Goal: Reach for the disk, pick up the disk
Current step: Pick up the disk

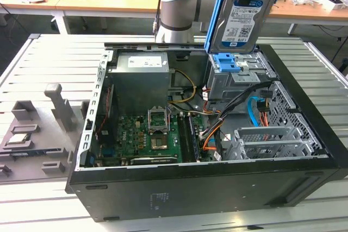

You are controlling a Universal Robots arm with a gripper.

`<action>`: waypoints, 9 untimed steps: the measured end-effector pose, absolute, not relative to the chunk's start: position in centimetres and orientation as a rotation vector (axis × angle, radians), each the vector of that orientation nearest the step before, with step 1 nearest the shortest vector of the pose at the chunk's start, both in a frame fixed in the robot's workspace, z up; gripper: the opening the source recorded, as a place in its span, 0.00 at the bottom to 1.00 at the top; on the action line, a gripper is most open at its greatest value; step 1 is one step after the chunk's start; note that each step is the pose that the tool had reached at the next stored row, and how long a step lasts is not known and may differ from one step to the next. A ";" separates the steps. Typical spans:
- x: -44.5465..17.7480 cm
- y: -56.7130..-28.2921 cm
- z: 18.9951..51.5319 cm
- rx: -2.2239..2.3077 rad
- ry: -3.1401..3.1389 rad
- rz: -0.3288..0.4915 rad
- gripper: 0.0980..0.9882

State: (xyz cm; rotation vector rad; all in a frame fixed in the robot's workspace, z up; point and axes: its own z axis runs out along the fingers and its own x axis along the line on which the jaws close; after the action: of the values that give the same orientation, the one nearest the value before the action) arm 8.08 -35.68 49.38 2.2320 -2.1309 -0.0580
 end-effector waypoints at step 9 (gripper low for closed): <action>8.4 -36.0 49.4 2.232 -2.131 -0.058 0.30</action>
State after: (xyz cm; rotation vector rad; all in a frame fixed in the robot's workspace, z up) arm 8.39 -35.95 49.39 2.2319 -2.1309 -0.0581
